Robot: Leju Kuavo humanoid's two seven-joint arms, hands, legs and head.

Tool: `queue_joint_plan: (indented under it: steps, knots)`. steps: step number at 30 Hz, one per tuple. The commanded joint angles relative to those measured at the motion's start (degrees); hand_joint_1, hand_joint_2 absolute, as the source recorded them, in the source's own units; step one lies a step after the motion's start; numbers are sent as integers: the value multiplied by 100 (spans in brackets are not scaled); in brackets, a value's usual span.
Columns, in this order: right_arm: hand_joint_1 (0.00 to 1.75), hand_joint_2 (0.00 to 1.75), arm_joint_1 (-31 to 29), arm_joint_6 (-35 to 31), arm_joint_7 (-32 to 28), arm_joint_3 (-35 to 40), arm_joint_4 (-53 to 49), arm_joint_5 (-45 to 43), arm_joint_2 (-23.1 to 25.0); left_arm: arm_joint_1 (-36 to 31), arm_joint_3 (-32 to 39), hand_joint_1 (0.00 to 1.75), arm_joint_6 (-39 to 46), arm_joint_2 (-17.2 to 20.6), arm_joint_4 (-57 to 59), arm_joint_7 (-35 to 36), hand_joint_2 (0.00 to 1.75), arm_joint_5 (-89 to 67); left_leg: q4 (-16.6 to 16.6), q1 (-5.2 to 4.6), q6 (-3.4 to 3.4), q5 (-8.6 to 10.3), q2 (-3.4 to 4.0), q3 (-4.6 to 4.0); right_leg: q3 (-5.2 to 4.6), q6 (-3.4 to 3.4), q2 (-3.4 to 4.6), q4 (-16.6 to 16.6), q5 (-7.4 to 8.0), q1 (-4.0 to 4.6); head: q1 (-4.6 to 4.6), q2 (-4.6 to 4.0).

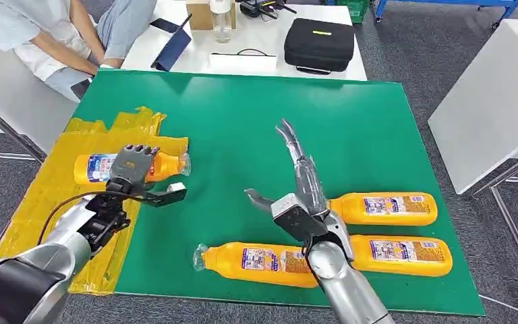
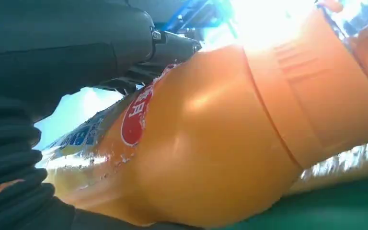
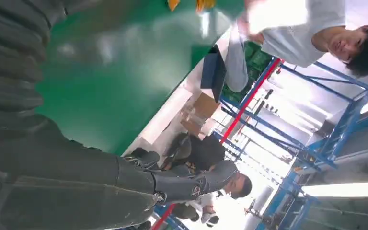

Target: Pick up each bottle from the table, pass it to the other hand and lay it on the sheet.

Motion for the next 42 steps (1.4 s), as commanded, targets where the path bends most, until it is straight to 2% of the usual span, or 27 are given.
queue_joint_plan:
  steps: [1,3,4,7,8,9,14,16,18,19,20,21,22,23,24,26,27,29,36,38,42]
  knots:
    - [0,175,-351,55,179,385,592,205,-153,-89,241,0,81,47,490,33,175,154,9,8,-15,-30,11,53,49,-16,4,5,-22,10,-2,0]
    - [0,175,-379,113,255,465,607,313,-178,-65,264,0,155,53,459,55,175,135,1,3,-10,-20,6,40,37,-10,2,-1,-14,5,0,0]
    - [0,175,-412,358,274,614,573,378,-235,-29,455,0,392,33,411,31,175,264,5,6,-12,-22,7,40,37,-12,3,2,-15,8,0,0]
    - [0,175,-393,358,274,621,547,379,-231,-45,463,0,381,31,417,25,175,264,13,9,-17,-36,7,60,56,-16,0,10,-28,12,0,0]
    - [0,175,-393,358,274,621,547,379,-231,-45,463,0,381,31,417,25,175,264,-1,3,-9,-16,5,33,30,-8,0,-2,-10,5,-2,0]
    - [0,175,-393,358,274,621,547,379,-231,-45,463,0,381,31,417,25,175,264,8,6,-13,-30,3,53,51,-14,-4,6,-24,10,0,0]
    - [0,175,-320,727,245,927,244,785,-411,-81,919,0,642,-21,352,-170,175,448,8,8,-11,-23,0,38,37,-11,-5,4,-17,11,0,0]
    - [0,175,-256,737,356,969,113,984,-471,-80,1434,0,673,-118,273,-555,175,972,13,9,-14,-32,-3,51,51,-14,-10,9,-27,13,0,0]
    - [0,175,-139,713,422,993,-106,1178,-544,-109,1976,0,791,-201,173,-1002,175,1548,-1,4,-7,-11,-9,24,24,-6,-13,-1,-11,6,-2,0]
    - [0,175,-114,748,427,1005,-161,1195,-565,-125,2090,0,782,-216,160,-1092,175,1667,9,8,-12,-25,-15,43,45,-12,-21,6,-25,11,0,0]
    - [0,175,-68,890,484,1071,-292,1316,-656,-169,2774,0,495,-341,36,-1831,175,2546,3,7,-9,-15,-14,29,30,-8,-18,0,-16,9,0,0]
    - [0,175,-14,922,508,1066,-374,1369,-683,-243,2969,0,358,-359,66,-2027,0,2788,12,10,-12,-23,-20,36,39,-12,-26,6,-25,14,0,0]
    - [0,175,17,1123,551,1146,-463,1467,-779,-313,3960,0,-585,-494,-96,-3015,0,4144,20,11,-15,-38,-24,56,59,-16,-32,16,-40,16,0,0]
    - [0,175,32,1194,575,1159,-498,1527,-809,-355,4087,0,-786,-466,-126,-3277,175,4399,10,10,-10,-17,-21,25,29,-10,-26,4,-19,13,2,0]
    - [0,175,21,1272,622,1196,-530,1645,-847,-364,4175,0,-999,-440,-194,-3573,175,4646,6,8,-7,-13,-17,21,23,-7,-21,0,-13,10,-4,0]
    - [0,175,16,1276,625,1193,-536,1649,-848,-372,4175,0,-1014,-411,-198,-3574,175,4648,7,8,-9,-15,-12,25,23,-8,-18,1,-14,11,-2,0]
    - [0,175,16,1293,637,1183,-552,1659,-843,-358,4177,0,-1056,-406,-207,-3607,175,4683,34,15,-20,-51,-20,67,67,-21,-32,26,-50,20,2,0]
    - [0,175,11,1299,640,1179,-551,1662,-838,-346,4174,0,-1048,-411,-208,-3615,175,4691,3,3,-9,-15,2,27,22,-8,-7,1,-12,7,0,0]
    - [0,175,9,1302,641,1175,-548,1664,-833,-336,4171,0,-1035,-418,-207,-3622,175,4696,4,5,-10,-16,-1,31,25,-9,-12,1,-13,9,0,0]
    - [0,175,-48,1500,671,1239,-575,1799,-894,-342,3955,0,-1487,-399,-235,-4145,175,4831,11,6,-14,-29,-1,48,41,-13,-15,8,-25,11,0,0]
    - [0,175,-116,1893,805,1401,-739,2137,-1130,-305,3618,0,-1637,-661,-506,-4369,175,4934,31,13,-20,-48,-19,65,66,-20,-36,25,-47,19,0,0]
